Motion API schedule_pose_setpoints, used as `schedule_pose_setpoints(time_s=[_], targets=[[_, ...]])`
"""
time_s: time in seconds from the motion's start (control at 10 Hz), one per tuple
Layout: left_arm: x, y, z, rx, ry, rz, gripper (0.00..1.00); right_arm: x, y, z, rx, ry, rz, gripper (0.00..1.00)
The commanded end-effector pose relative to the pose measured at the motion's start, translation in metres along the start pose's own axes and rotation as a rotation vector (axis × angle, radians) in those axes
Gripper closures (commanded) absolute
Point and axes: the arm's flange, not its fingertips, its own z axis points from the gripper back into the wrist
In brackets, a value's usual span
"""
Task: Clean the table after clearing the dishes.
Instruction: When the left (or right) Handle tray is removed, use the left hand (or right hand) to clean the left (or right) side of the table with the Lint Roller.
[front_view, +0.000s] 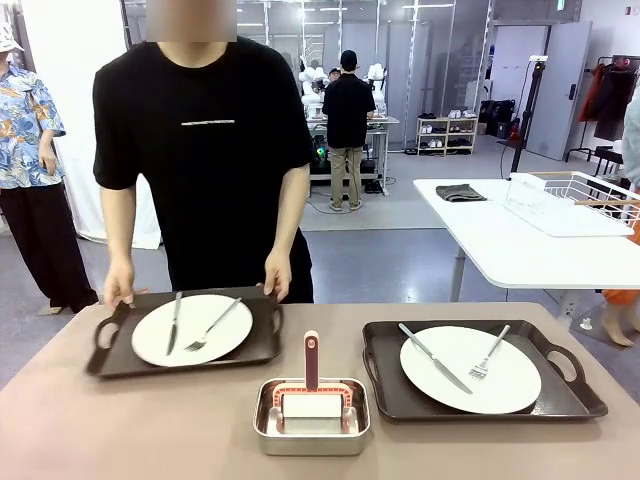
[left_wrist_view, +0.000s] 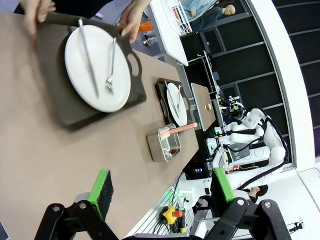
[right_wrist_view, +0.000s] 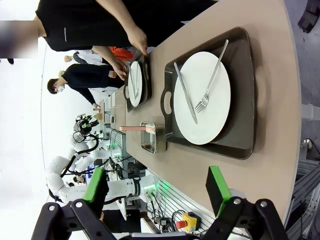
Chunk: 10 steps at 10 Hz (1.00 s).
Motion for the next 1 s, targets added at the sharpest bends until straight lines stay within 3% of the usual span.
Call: schedule_pose_setpoints(time_s=[0.0, 0.9], targets=[[-0.0003, -0.0006, 0.0017, 0.0, -0.004, -0.002, 0.0, 0.0012, 0.0031, 0.0, -0.005, -0.003, -0.008, 0.0], [-0.0003, -0.0006, 0.0017, 0.0, -0.004, -0.002, 0.0, 0.0012, 0.0031, 0.0, -0.005, -0.003, -0.008, 0.0]])
